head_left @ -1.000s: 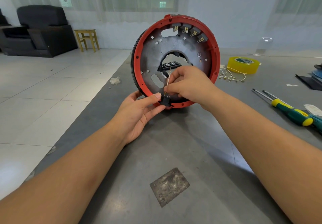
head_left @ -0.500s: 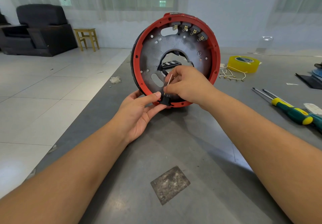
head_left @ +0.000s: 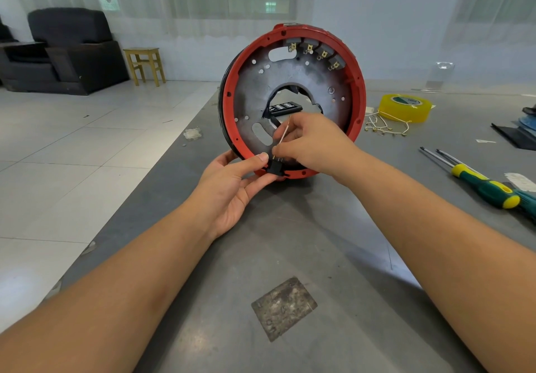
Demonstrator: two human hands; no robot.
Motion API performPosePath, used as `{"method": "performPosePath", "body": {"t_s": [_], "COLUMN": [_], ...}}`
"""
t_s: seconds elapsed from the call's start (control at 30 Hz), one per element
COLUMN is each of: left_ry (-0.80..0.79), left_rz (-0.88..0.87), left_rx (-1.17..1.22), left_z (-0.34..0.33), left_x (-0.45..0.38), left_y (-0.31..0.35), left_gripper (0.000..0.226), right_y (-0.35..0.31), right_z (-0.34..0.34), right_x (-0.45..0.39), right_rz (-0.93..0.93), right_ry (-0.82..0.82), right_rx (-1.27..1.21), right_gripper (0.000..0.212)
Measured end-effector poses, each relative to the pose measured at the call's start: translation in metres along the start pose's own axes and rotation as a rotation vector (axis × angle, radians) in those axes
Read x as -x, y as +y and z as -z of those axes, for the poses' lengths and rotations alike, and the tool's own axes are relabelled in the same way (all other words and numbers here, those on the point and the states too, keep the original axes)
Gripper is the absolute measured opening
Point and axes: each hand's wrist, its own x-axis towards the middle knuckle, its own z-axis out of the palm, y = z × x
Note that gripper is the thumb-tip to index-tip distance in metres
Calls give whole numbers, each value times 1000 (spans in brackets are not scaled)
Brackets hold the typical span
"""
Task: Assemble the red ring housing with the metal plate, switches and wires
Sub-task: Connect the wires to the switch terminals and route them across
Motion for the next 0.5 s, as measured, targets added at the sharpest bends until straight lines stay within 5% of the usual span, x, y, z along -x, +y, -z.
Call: {"method": "performPosePath", "body": {"t_s": [0.33, 0.5], "left_ry": [55, 105], "left_rz": [-36, -76], "left_rx": [-4, 7], "left_z": [1, 4], "left_x": [-1, -1], "left_y": [1, 3], "left_gripper": [53, 51], "right_y": [37, 67], "right_z": [6, 10], "right_x": [38, 34], "right_rz": [430, 239], "right_ry": [527, 596], "right_rx": [194, 56], "right_gripper": [15, 17]}}
